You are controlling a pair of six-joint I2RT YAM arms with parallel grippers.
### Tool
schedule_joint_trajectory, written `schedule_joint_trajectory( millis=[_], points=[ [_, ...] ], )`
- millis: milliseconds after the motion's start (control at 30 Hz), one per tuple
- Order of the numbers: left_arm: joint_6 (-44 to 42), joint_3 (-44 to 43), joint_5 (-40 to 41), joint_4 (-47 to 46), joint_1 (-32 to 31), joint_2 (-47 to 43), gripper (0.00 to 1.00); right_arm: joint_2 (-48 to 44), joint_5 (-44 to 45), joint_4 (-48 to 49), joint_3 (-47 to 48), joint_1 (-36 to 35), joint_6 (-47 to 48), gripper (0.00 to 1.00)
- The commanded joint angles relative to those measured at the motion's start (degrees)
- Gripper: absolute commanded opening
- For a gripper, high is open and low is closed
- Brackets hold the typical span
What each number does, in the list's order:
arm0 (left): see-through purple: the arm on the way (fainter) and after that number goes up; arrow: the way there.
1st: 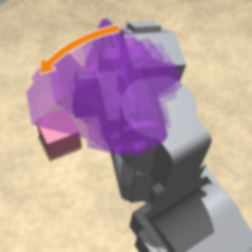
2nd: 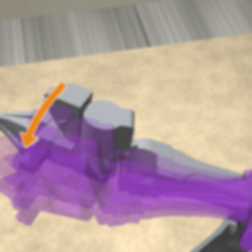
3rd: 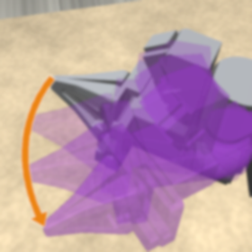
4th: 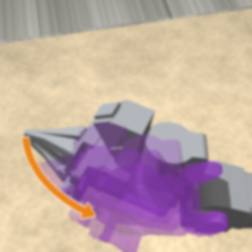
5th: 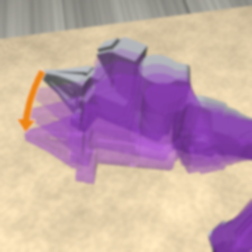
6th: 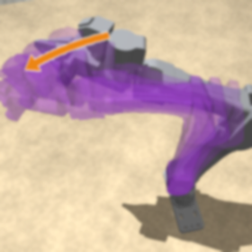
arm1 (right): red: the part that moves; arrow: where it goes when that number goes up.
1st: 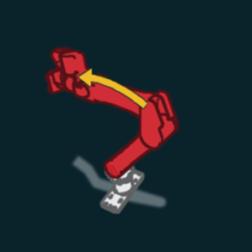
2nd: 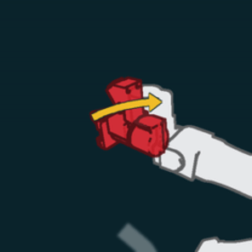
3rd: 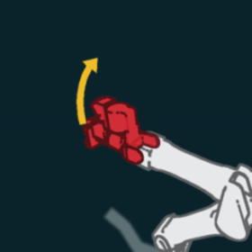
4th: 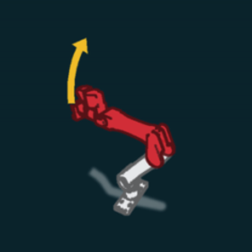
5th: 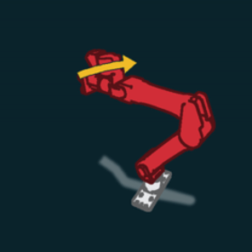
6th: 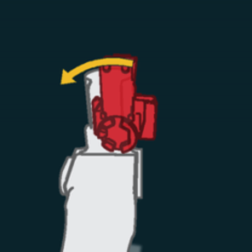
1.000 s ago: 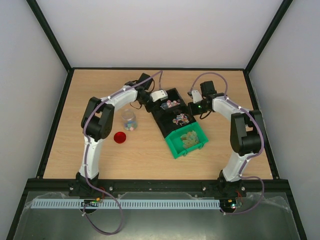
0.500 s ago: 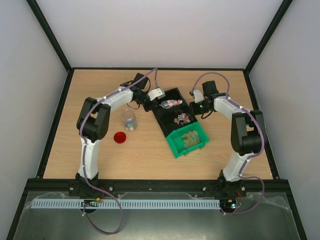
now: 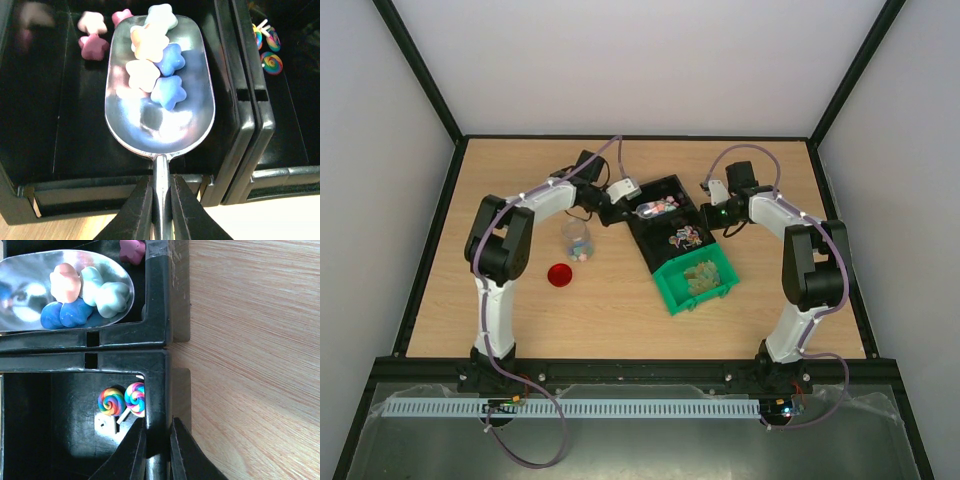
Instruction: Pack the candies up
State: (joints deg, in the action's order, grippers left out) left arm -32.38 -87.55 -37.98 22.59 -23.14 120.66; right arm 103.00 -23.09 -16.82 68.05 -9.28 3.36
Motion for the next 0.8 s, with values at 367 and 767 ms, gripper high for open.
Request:
schedule_joint_trajectory(
  millis=[367,767],
  points=[
    [1.64,6.40,-9.11,-9.42,1.78,-6.14,0.02,0.27,0.37,0.48,0.15,0.75,-1.23,0.01],
    [2.28,2.61,-9.98,-7.94,3.33,-9.58,0.02,0.21,0.05,0.38,0.15,0.70,-1.15,0.01]
  ],
)
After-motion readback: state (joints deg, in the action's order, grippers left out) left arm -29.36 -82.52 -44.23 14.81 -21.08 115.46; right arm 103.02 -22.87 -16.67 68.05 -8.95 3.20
